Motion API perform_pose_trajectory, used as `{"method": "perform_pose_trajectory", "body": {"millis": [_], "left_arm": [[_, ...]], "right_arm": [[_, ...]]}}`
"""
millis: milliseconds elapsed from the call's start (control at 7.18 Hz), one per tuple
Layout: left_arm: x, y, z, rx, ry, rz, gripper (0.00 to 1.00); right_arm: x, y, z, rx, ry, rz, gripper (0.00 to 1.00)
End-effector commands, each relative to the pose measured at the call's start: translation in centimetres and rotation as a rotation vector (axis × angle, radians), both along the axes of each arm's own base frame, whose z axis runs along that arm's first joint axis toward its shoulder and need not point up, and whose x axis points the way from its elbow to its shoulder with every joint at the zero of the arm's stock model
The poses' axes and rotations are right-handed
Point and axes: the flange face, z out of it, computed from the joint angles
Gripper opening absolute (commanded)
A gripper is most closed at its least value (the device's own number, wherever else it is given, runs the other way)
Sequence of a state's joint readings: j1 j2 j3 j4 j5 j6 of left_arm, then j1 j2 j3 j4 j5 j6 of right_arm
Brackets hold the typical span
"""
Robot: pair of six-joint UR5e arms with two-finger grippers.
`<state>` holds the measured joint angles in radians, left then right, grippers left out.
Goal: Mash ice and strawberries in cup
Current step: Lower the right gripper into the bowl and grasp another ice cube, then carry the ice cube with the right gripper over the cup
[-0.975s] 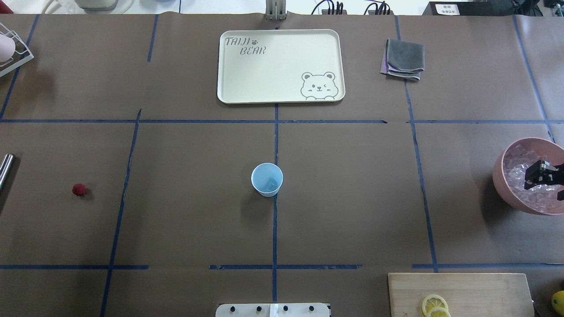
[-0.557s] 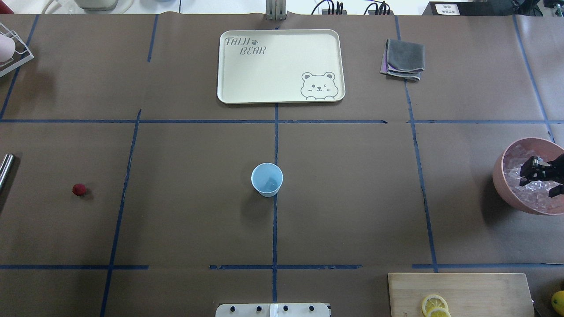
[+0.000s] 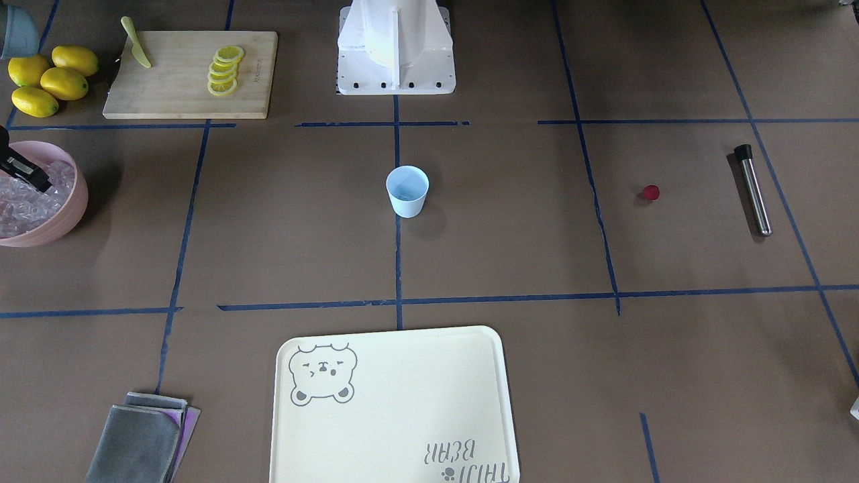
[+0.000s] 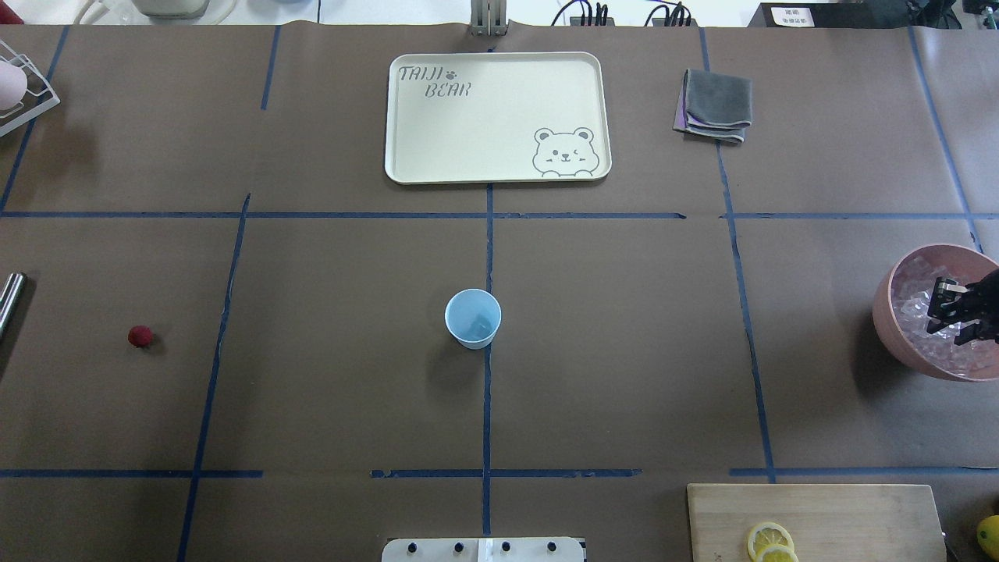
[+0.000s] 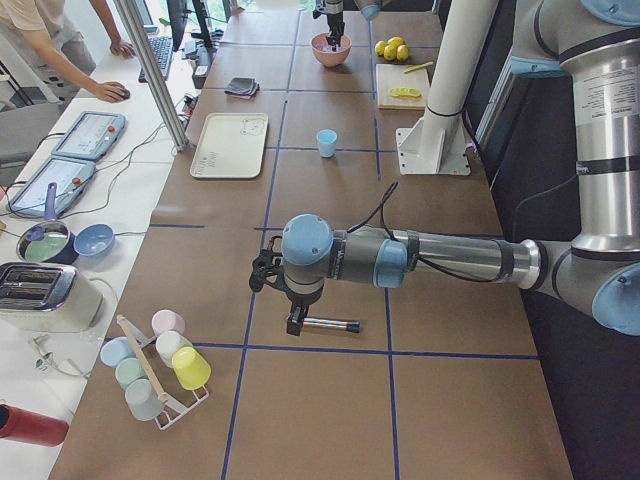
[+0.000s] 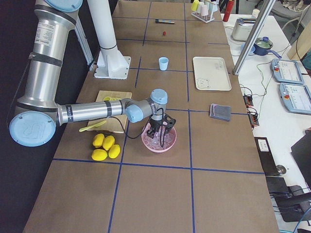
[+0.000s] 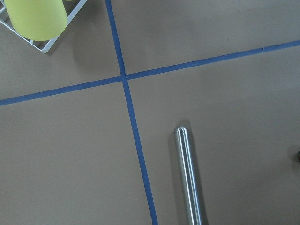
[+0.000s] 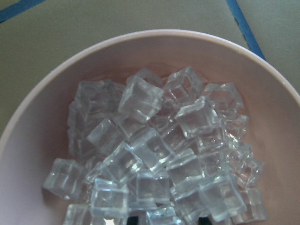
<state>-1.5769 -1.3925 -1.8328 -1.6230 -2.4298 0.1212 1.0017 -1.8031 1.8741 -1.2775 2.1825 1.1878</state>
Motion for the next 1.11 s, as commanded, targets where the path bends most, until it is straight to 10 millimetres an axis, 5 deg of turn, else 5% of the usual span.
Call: {"method": "perform_pose_trajectory", "body": {"millis": [0,279,557,836,975], "left_arm": [[0.0,0.1,0.0,-0.001,0.000,0.000,1.00],[-0.1,0.1,0.0,-0.001,0.000,-0.002,1.00],[0.0,0.6,0.5,-0.010,0.001,0.001,1.00],[0.0,0.7,0.5,-0.009,0.001,0.001,1.00],[0.0,0.6,0.4,-0.007,0.000,0.001,1.00]], "right_arm": [[-0.2,0.2,-1.8,0.003,-0.052,-0.014,0.00],[0.1,0.7,-9.5,0.126,-0.131,-0.013,0.00],[-2.6,-2.0,-20.3,0.199,-0.269,0.073,0.00],[-12.4,-1.1,-31.4,0.164,-0.432,0.052,0.01],[-17.1,1.2,-35.3,0.128,-0.490,0.013,0.02]]}}
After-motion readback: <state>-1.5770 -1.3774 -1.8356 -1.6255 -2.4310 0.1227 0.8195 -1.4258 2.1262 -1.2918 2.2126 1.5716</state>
